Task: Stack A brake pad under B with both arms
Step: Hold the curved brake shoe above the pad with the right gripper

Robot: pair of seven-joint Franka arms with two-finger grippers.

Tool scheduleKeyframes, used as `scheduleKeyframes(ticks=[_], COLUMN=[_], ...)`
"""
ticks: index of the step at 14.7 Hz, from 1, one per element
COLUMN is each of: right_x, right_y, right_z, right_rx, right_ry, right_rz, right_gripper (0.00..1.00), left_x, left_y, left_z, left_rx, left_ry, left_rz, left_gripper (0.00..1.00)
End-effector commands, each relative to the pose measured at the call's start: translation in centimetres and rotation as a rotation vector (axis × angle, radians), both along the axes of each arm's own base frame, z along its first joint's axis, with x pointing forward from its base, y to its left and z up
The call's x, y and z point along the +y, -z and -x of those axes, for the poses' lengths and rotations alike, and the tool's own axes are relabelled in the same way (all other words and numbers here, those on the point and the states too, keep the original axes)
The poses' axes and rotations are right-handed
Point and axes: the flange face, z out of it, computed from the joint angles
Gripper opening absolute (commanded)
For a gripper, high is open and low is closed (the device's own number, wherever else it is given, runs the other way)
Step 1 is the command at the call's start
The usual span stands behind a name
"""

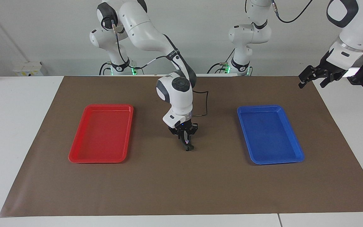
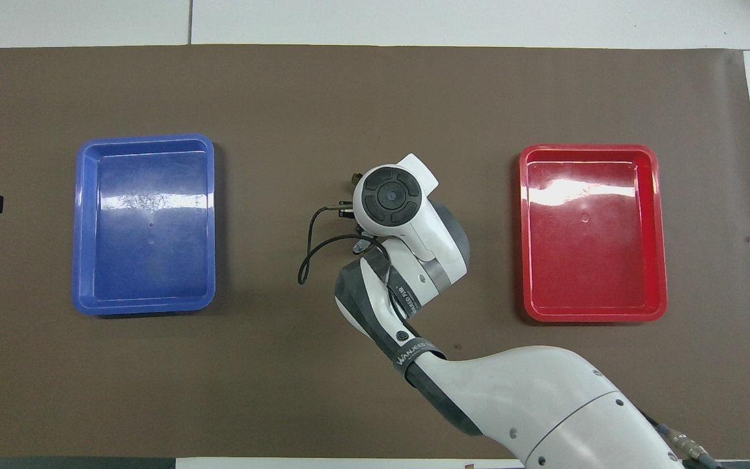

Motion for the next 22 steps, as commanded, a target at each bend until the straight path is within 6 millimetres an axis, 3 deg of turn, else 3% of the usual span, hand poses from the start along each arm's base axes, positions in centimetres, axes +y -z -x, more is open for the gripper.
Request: scheduleKeyframes(ticks=[1, 18, 19, 20, 21, 22], right_x=[0.23, -0.15, -0.17, -0.42, -0.34, -0.24], right_y=[-0.42, -0.35, -0.29, -0.32, -0.27, -0.46], right_z=[-0.39, -0.55, -0.54, -0.74, -0.66, -0.62], right_rx=[-0.014, -0.006, -0.005, -0.008, -0.008, -0.007], right_ry=[0.002, 0.034, 0.035, 0.041, 0.041, 0.038], right_rz=[-0.02, -0.02, -0.021, -0.023, -0.022, -0.021], right_gripper=[0.01, 0.06, 0.13, 0.49, 0.99, 1.0], left_x=[0.11, 0.11, 0.11, 0.19, 0.19, 0.11], left_y=[-0.14, -0.14, -0.14, -0.14, -0.14, -0.14], left_z=[0.96, 0.96, 0.96, 0.96, 0.96, 0.96], left_rx=[0.002, 0.002, 0.002, 0.002, 0.002, 0.002], left_ry=[0.005, 0.005, 0.005, 0.003, 0.003, 0.005], left_rz=[0.012, 0.012, 0.012, 0.012, 0.012, 0.012], left_gripper=[0.99, 0.99, 0.99, 0.99, 0.99, 0.99])
